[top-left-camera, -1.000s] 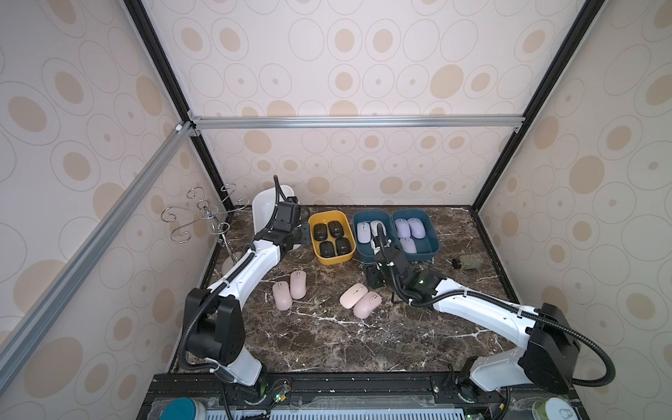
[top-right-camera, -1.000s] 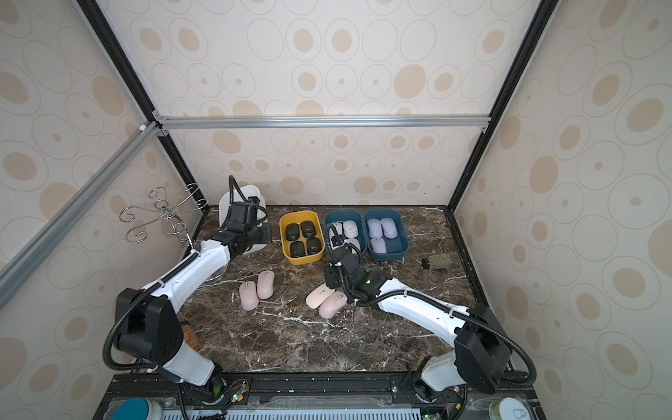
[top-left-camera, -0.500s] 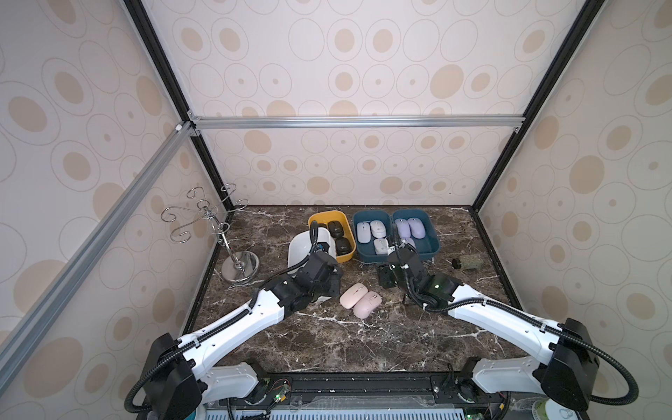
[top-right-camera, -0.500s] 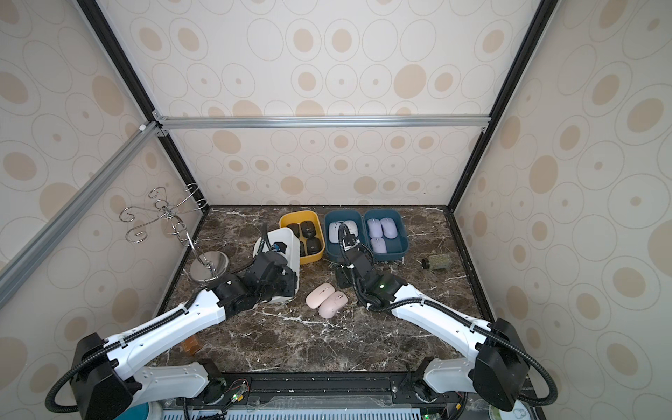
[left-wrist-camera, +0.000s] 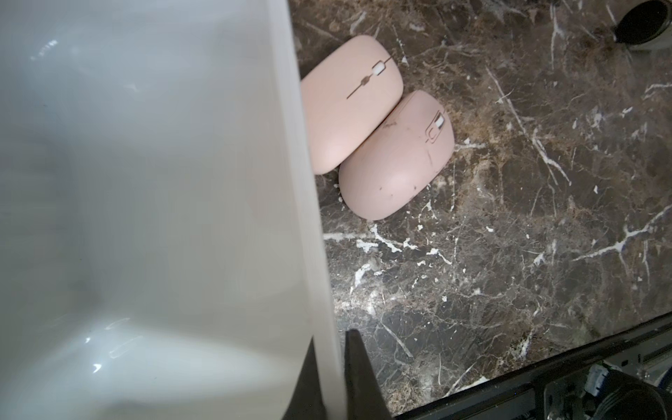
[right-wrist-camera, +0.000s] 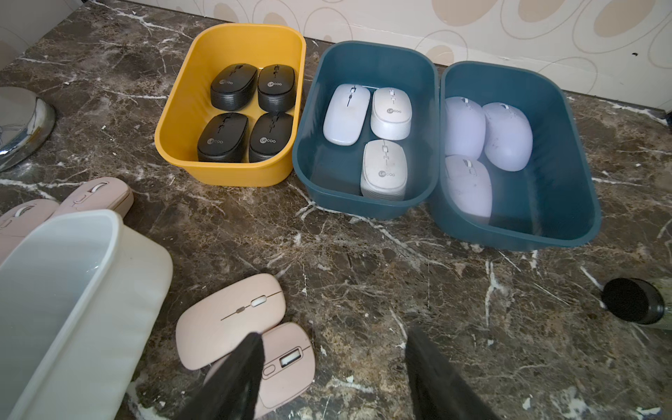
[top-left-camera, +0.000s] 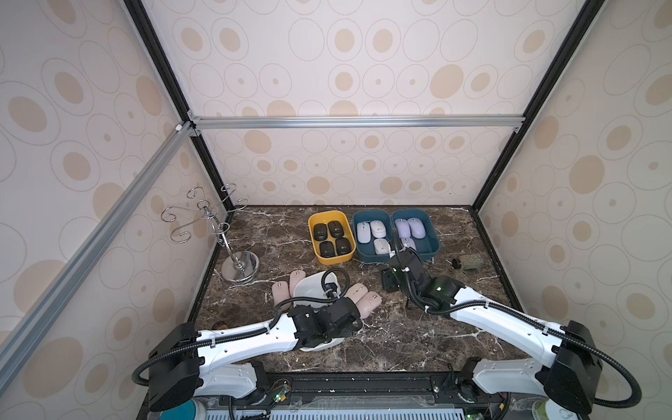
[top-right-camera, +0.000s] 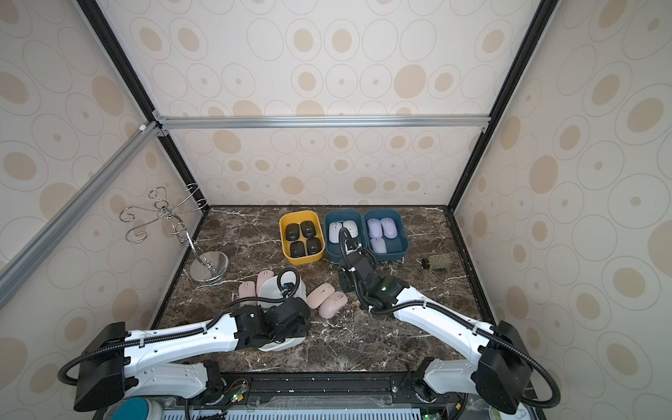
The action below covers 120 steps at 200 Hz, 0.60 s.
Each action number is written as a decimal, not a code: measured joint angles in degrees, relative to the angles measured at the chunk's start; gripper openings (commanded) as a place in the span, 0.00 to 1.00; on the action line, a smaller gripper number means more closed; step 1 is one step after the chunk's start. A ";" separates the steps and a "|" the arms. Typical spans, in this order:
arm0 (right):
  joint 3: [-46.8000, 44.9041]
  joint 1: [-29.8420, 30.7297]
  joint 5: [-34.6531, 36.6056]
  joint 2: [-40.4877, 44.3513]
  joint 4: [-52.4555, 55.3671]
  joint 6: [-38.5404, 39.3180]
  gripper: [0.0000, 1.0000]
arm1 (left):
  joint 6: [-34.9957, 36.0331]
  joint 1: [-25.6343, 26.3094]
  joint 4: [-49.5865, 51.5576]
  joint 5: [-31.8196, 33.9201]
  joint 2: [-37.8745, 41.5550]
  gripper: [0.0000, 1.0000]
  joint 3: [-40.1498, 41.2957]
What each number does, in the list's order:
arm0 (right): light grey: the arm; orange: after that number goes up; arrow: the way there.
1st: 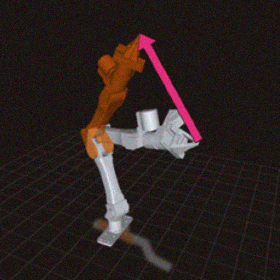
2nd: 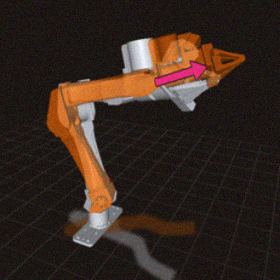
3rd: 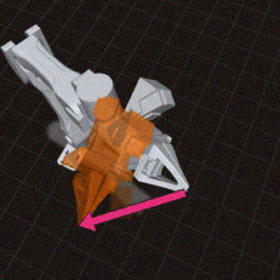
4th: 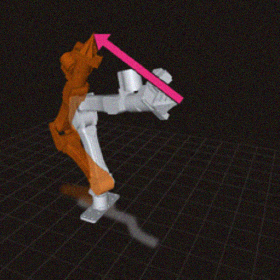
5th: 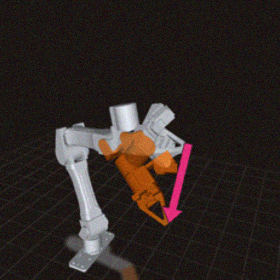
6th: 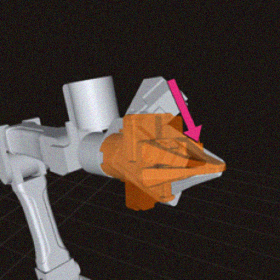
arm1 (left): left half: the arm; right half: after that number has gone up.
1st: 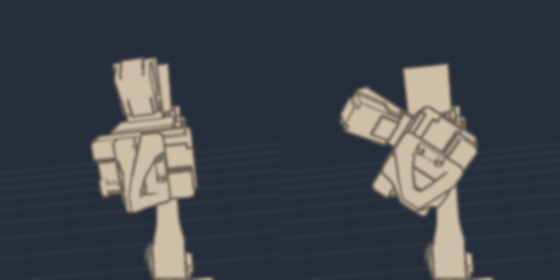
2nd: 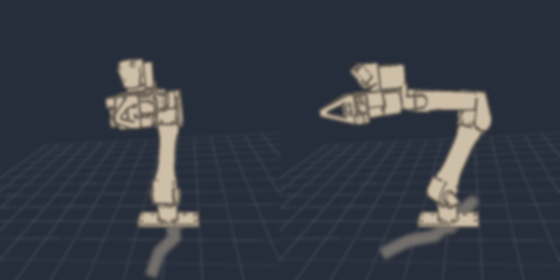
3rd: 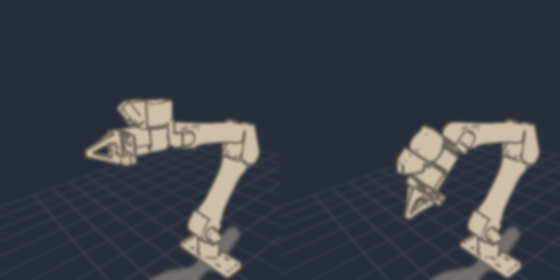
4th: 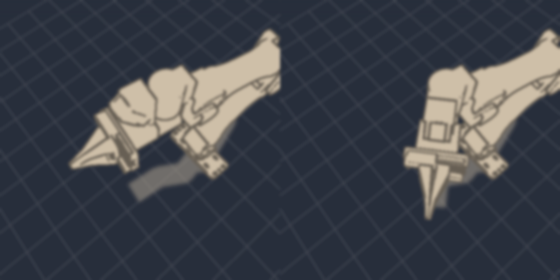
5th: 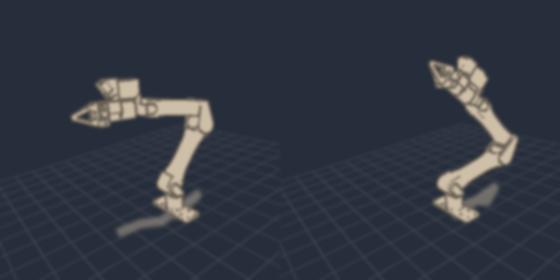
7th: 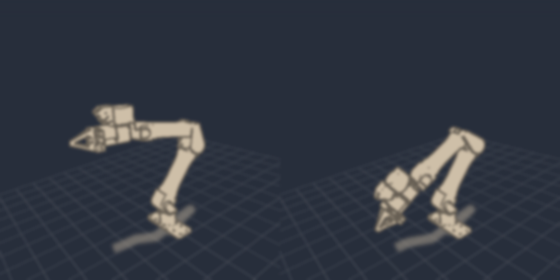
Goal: Place the mice by color into the storage box
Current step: Place the storage box at the center of the board.
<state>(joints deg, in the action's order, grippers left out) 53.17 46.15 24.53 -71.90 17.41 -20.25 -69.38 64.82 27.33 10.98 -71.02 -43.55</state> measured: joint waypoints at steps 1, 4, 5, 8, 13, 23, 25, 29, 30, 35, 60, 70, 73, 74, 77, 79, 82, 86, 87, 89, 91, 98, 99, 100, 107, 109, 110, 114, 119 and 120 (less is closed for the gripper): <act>-0.04 0.00 0.02 0.09 -0.02 0.00 0.64 | -0.20 0.02 -0.13 0.02 0.00 0.00 0.13; -0.15 0.00 0.07 0.26 -0.02 0.00 0.64 | -0.59 0.09 -0.39 0.07 0.02 0.00 0.39; -0.17 0.00 0.07 0.31 0.00 0.00 0.64 | -0.81 0.11 -0.55 0.07 0.00 0.00 0.55; -0.28 0.00 0.15 0.52 0.09 0.00 0.65 | -1.16 0.15 -0.85 0.07 0.00 0.00 0.81; -0.48 0.00 0.22 0.81 0.17 0.00 0.65 | -1.73 0.17 -1.49 0.07 -0.09 0.00 1.31; -0.87 -0.02 0.52 1.25 0.28 0.00 0.65 | -2.56 0.17 -2.27 0.07 -0.55 0.00 1.86; -0.92 -0.04 0.57 1.29 0.28 0.02 0.65 | -2.67 0.17 -2.38 0.07 -0.63 0.00 1.86; -1.05 -0.09 0.66 1.33 0.31 0.02 0.65 | -2.80 0.17 -2.73 0.04 -1.11 0.00 1.86; -1.07 -0.09 0.66 1.36 0.33 0.02 0.65 | -2.86 0.17 -2.82 0.02 -1.22 0.00 1.86; -1.25 -0.13 0.79 1.40 0.35 0.02 0.65 | -2.93 0.17 -3.32 -0.15 -1.90 0.00 1.84; -2.23 -0.28 1.01 1.40 0.59 0.00 0.65 | -2.89 0.20 -4.50 -1.42 -5.92 0.06 0.83; -2.51 -0.42 1.01 1.40 0.72 0.00 0.65 | -2.75 0.24 -4.33 -1.86 -7.34 0.10 0.13; -2.58 -0.46 1.01 1.40 0.79 0.00 0.65 | -2.69 0.24 -4.26 -1.88 -7.56 0.11 0.00; -2.62 -0.50 1.01 1.40 0.74 0.00 0.65 | -2.67 0.24 -4.22 -1.90 -7.67 0.12 -0.07; -2.69 -0.52 1.03 1.42 0.74 0.00 0.65 | -2.60 0.26 -4.15 -1.95 -7.91 0.12 -0.17; -2.75 -0.55 1.03 1.42 0.70 0.00 0.65 | -2.54 0.28 -4.13 -1.99 -8.02 0.12 -0.24; -2.82 -0.61 1.03 1.44 0.74 0.00 0.65 | -2.49 0.28 -4.15 -2.08 -8.11 0.13 -0.31; -2.95 -0.68 1.03 1.49 0.74 0.00 0.65 | -2.27 0.28 -4.17 -2.10 -8.22 0.14 -0.39; -2.97 -0.70 1.05 1.49 0.72 0.00 0.65 | -2.19 0.28 -4.17 -2.10 -8.24 0.14 -0.39; -3.06 -0.74 1.03 1.53 0.72 0.00 0.65 | -2.10 0.28 -4.22 -2.14 -8.28 0.15 -0.39; -3.10 -0.76 1.01 1.55 0.70 0.00 0.65 | -2.03 0.28 -4.26 -2.14 -8.28 0.15 -0.39; -3.28 -0.87 1.03 1.64 0.79 0.00 0.65 | -1.60 0.28 -4.46 -2.34 -8.39 0.16 -0.42; -3.28 -0.87 1.03 1.64 0.81 0.00 0.65 | -1.49 0.28 -4.50 -2.38 -8.44 0.16 -0.42; -3.30 -0.90 1.03 1.66 0.83 0.00 0.65 | -1.40 0.28 -4.52 -2.40 -8.46 0.16 -0.42; -3.34 -0.98 1.03 1.68 0.87 0.00 0.65 | -1.11 0.28 -4.68 -2.64 -8.79 0.16 -0.48; -3.34 -1.03 1.03 1.68 0.90 0.00 0.65 | -1.03 0.28 -4.68 -2.71 -8.87 0.15 -0.50; -3.34 -1.05 1.03 1.68 0.90 0.00 0.65 | -1.01 0.28 -4.68 -2.78 -8.96 0.15 -0.52; -3.34 -1.11 1.03 1.68 0.90 0.00 0.65 | -0.79 0.31 -4.76 -2.91 -9.25 0.15 -0.59; -3.34 -1.18 1.03 1.68 0.90 0.00 0.65 | -0.63 0.35 -4.90 -3.06 -9.64 0.14 -0.66; -3.34 -1.20 1.03 1.68 0.90 0.00 0.65 | -0.61 0.37 -4.98 -3.08 -9.79 0.14 -0.68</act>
<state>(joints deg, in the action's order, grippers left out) 49.82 44.95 25.56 -70.22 18.31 -20.25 -70.00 65.19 22.35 7.90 -80.82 -44.23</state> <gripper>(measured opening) 0.653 0.152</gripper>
